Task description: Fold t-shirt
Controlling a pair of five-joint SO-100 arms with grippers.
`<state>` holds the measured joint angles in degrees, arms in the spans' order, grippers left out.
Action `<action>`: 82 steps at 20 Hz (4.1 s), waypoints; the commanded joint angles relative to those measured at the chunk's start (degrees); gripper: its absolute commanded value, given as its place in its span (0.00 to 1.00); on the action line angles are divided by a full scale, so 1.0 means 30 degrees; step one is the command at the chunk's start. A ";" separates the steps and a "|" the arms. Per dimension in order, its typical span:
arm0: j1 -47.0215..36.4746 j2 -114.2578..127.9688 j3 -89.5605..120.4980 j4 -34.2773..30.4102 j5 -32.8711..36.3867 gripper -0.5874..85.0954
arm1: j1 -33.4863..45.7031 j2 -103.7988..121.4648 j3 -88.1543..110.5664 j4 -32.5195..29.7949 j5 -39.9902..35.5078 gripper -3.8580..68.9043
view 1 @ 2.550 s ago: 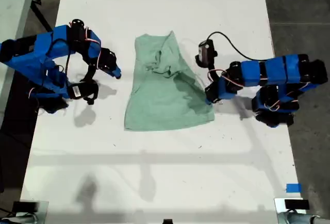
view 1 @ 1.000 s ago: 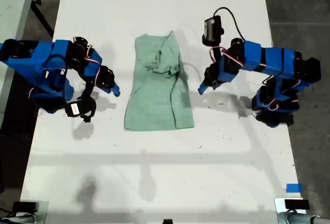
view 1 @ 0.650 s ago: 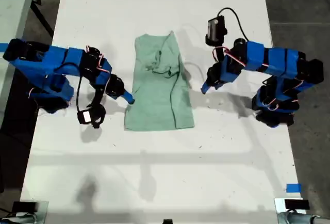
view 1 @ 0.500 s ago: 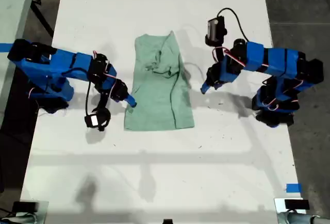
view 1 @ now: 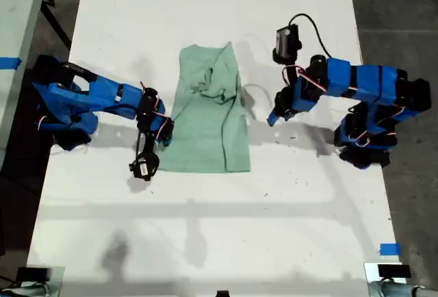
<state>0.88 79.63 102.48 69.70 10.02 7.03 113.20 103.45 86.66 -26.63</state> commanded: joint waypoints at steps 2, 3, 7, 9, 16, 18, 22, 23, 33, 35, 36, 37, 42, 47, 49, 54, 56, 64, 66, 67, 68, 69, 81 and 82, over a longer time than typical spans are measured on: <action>-0.0557 0.3135 0.0117 0.2314 -0.0117 0.01 | -0.0293 0.1143 0.0117 -0.0732 0.0264 0.30; -0.0820 0.4131 0.0264 0.3311 -0.0088 0.01 | -0.0293 0.1172 0.0176 -0.0820 0.0264 0.30; -0.1201 0.5244 -0.1201 0.4893 0.0000 0.01 | -0.0293 0.1230 0.0410 -0.1172 0.0234 0.29; -0.0820 0.1992 -0.4043 0.5391 -0.0205 0.01 | -0.0293 0.1230 0.0439 -0.1201 0.0264 0.29; -0.0469 -1.1338 -2.0098 0.8906 -0.0615 0.01 | -0.0586 0.1201 0.0791 -0.1582 0.0703 0.29; -0.0937 -1.2012 -2.0127 0.8643 -0.0410 0.01 | -0.0645 0.1172 0.0937 -0.1816 0.0732 0.28; -0.0732 -1.1162 -2.0127 0.8672 0.1348 0.34 | -0.0615 0.1113 0.1172 -0.2197 0.0732 0.28; -0.0586 -1.0371 -2.0068 0.9053 0.1611 0.42 | -0.0615 0.1113 0.1230 -0.2256 0.0732 0.28; -0.1611 0.2871 -1.4385 1.3828 0.2725 0.42 | -0.1523 0.1113 0.1318 -0.2900 0.1172 0.28; 0.0029 0.4102 -1.1836 1.3564 0.1494 0.42 | -0.2607 0.1084 0.1289 -0.3164 0.1787 0.28; 0.1055 0.5010 -1.0195 1.2656 0.0820 0.41 | -0.3135 0.1084 0.1260 -0.3281 0.2168 0.28; 0.2080 0.5830 -0.8613 1.1572 0.0234 0.40 | -0.3691 0.1055 0.1260 -0.3486 0.2490 0.28; 0.4219 0.7588 -0.4922 0.8643 -0.1465 0.39 | -0.5508 -0.1641 -0.1025 -0.5332 0.3193 0.28; 0.4219 0.5713 -0.4395 0.6211 -0.1289 0.40 | -0.5918 -0.8057 -0.7148 -0.4951 0.2607 0.33; 0.4219 0.5039 -0.4365 0.5537 -0.1260 0.40 | -0.6064 -1.0137 -0.9316 -0.4922 0.2373 0.34; 0.4512 0.2842 -0.4131 0.3955 -0.1260 0.40 | -0.6475 -1.4121 -1.2949 -0.4922 0.2197 0.34; 0.4541 0.1699 -0.4131 0.3428 -0.1260 0.40 | -0.6592 -1.5000 -1.3213 -0.5303 0.2314 0.34; 0.3193 -0.3545 -0.4482 0.2080 -0.1816 0.35 | -0.6533 -1.8574 -1.3389 -0.7676 0.2314 0.33; 0.2871 -0.4746 -0.4980 0.2314 -0.1875 0.22 | -0.6533 -1.9395 -1.3506 -0.7910 0.2490 0.32; 0.2813 -0.5391 -0.5332 0.2520 -0.1846 0.14 | -0.6533 -1.9775 -1.3623 -0.7910 0.2637 0.29; 0.2783 -0.6152 -0.6035 0.3135 -0.1729 0.08 | -0.6533 -2.0068 -1.3828 -0.7676 0.2871 0.26; 0.2813 -0.6826 -0.7002 0.4014 -0.1582 0.05 | -0.6533 -2.0361 -1.4121 -0.7295 0.3047 0.21; 0.5420 -0.8936 -1.7227 0.9727 0.0879 0.01 | -0.8555 -1.6875 -1.4766 -0.3428 0.4424 0.04; 0.5713 -0.9082 -1.8604 1.0488 0.1201 0.01 | -0.8994 -1.6201 -1.4766 -0.3252 0.4570 0.04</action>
<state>14.77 51.50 53.70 95.80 11.69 -16.26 57.39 60.64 73.30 -13.80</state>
